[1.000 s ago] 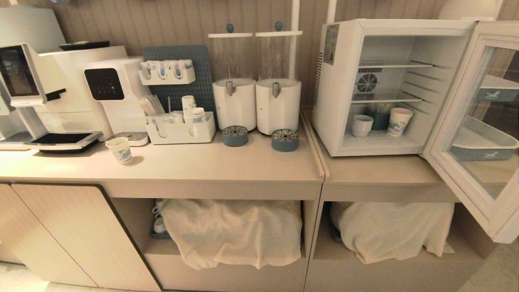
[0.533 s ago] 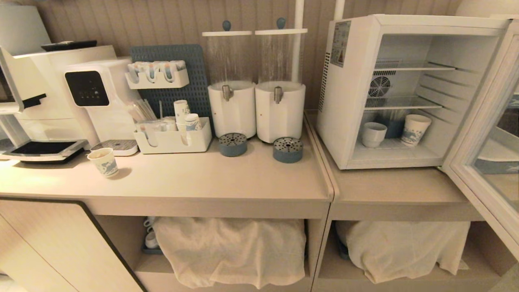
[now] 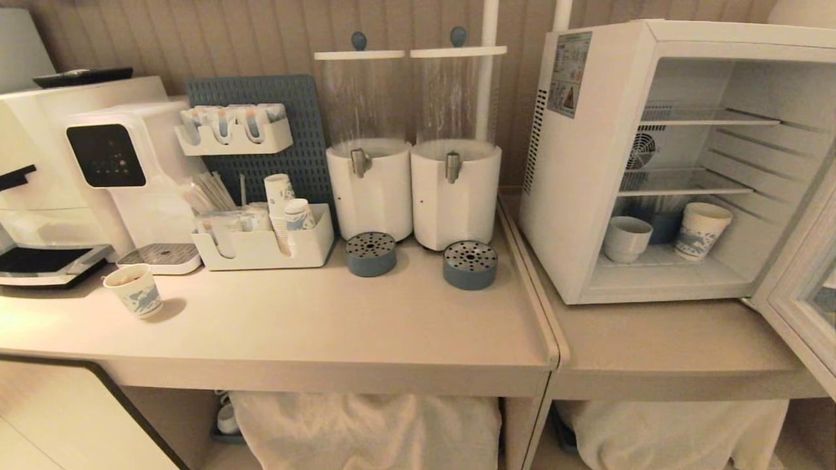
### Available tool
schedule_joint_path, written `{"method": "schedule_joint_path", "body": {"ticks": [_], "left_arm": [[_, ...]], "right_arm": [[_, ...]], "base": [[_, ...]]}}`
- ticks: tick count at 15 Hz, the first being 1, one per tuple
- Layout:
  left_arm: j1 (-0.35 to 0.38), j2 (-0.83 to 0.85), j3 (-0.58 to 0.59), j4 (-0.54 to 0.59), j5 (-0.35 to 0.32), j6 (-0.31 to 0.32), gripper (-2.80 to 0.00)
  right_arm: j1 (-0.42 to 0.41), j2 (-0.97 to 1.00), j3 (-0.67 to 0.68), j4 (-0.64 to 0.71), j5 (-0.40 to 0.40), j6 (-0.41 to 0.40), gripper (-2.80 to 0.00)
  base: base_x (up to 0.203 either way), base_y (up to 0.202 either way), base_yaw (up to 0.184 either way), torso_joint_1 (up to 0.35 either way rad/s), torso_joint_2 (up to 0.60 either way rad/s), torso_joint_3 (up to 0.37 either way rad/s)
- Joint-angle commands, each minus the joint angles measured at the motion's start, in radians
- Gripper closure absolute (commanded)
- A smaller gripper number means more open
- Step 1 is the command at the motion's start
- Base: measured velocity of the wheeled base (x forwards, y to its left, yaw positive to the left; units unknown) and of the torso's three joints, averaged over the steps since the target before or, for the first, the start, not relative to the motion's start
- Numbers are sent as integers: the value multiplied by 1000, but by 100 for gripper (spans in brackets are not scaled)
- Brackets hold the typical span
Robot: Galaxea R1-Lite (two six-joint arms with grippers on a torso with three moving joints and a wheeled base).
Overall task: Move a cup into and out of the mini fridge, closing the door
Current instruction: Take the ceramic cup out of the freezer
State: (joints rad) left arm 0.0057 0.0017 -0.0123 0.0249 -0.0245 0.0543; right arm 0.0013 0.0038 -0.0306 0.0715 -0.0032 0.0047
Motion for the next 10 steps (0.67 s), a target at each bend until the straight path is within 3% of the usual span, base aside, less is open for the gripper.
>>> {"method": "schedule_joint_path", "body": {"ticks": [1,4,10], "left_arm": [[0,0,-1,3,0,-1,0],[0,0,3,-6,-2,1,0],[0,0,3,-8,-2,1,0]], "right_arm": [[0,1,0,1,0,0,0],[0,1,0,1,0,0,0],[1,-2,-18,-5,-6,16,0]], "base": [[183,0,-4,0,2,0],[135,0,-1,2,2,2],[0,0,0,0,0,0]]}}
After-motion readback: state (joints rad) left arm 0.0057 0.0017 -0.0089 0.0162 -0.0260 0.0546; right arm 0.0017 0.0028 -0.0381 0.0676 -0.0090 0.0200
